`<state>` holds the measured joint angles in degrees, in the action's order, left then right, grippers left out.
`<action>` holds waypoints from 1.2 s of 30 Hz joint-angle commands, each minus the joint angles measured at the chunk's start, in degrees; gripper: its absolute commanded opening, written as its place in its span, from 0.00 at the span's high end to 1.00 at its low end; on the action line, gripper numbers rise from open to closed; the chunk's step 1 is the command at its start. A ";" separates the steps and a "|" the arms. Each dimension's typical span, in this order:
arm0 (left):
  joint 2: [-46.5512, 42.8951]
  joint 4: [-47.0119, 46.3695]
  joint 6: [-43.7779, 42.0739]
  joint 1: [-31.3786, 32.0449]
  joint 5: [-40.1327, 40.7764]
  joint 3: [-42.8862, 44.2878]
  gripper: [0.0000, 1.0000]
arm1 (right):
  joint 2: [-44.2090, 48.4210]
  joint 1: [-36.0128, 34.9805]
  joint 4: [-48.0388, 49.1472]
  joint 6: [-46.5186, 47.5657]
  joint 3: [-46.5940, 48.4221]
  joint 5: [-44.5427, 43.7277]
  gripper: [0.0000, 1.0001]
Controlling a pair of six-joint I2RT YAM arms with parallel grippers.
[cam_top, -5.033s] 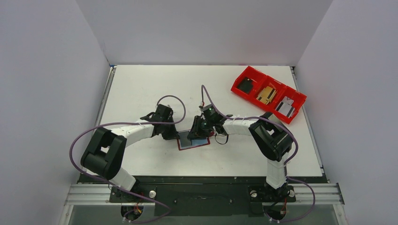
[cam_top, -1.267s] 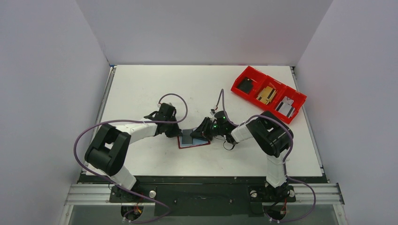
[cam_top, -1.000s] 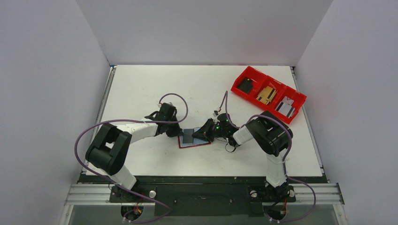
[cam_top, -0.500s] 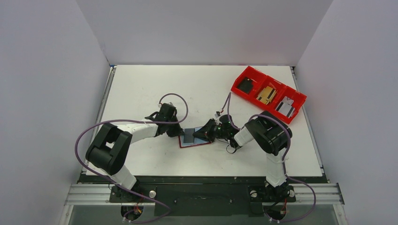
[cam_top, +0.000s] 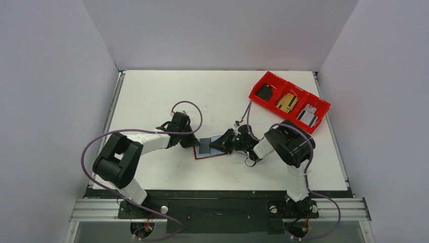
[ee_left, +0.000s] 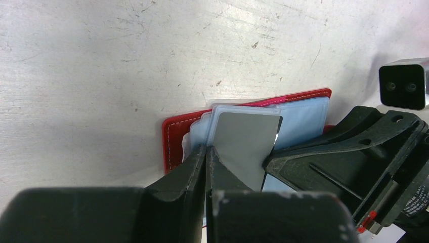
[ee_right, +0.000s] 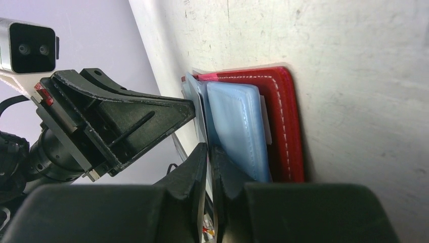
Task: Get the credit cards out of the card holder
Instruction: Remove the credit card from the card holder.
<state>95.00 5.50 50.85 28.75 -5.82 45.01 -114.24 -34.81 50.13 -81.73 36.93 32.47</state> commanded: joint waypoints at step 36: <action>7.86 7.13 -1.19 0.25 2.92 -5.13 1.00 | 10.33 1.20 -15.89 13.20 0.79 -6.37 0.75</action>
<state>96.40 2.09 52.18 28.40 -8.23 44.34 -105.23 -33.91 34.00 -70.85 36.64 26.81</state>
